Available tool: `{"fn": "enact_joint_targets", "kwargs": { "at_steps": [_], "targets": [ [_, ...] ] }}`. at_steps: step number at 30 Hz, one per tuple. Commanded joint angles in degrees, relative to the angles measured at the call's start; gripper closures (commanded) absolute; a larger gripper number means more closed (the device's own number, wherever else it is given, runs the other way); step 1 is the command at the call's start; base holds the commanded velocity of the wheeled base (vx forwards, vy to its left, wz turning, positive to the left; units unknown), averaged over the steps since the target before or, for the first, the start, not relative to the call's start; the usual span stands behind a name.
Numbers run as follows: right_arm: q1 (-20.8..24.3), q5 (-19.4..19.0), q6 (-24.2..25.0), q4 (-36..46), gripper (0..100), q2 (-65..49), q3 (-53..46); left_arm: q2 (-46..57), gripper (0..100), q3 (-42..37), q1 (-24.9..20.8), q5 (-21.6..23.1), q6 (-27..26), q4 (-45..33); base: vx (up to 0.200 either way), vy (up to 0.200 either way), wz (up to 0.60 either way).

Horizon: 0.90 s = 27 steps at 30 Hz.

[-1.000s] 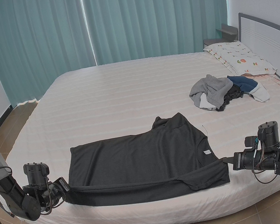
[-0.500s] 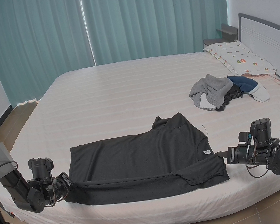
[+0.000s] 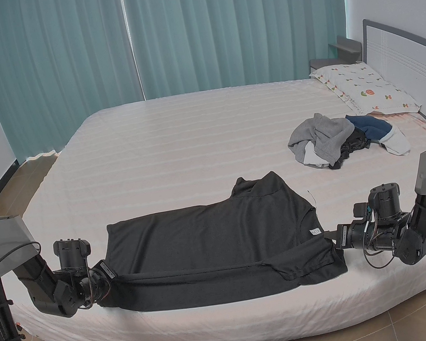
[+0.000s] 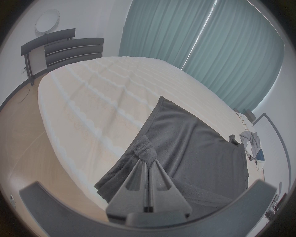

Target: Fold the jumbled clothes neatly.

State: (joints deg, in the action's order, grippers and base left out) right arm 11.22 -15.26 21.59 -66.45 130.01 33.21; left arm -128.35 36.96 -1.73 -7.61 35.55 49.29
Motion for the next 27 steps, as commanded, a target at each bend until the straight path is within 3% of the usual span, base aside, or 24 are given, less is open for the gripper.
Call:
{"fn": "enact_joint_targets", "kwargs": {
  "at_steps": [1,10,11,13,14,21,27],
  "targets": [
    [0.03,-0.03,0.03,-0.08,100,2.7,1.16,-2.6,100,1.45,0.06,-0.04,0.22,-0.42,0.0,0.0,0.0],
    [0.03,-0.03,0.65,-0.61,100,5.43,2.65,-4.71,100,3.29,-0.11,0.05,1.63,-0.42,0.0,0.0,0.0],
    [0.03,-0.03,1.09,-0.7,100,5.69,2.83,-4.89,0,3.64,-0.2,-0.04,2.16,-0.42,0.0,0.0,0.0],
    [0.03,-0.03,1.44,-0.7,100,5.78,3.18,-4.98,0,4.0,-0.2,-0.04,2.77,-0.42,0.0,0.0,0.0],
    [0.03,-0.03,2.14,-0.7,0,6.04,3.53,-4.89,0,4.35,-0.2,-0.04,3.3,-0.51,0.0,0.0,0.0],
    [-0.05,-0.03,4.87,-1.66,0,5.34,3.53,-4.62,0,4.35,0.15,-0.13,4.27,-0.51,0.0,0.0,0.0],
    [-1.81,-0.29,12.6,-3.86,0,2.0,1.16,-0.67,0,3.38,1.38,-0.22,6.38,-0.6,0.0,0.0,0.0]
  ]
}}
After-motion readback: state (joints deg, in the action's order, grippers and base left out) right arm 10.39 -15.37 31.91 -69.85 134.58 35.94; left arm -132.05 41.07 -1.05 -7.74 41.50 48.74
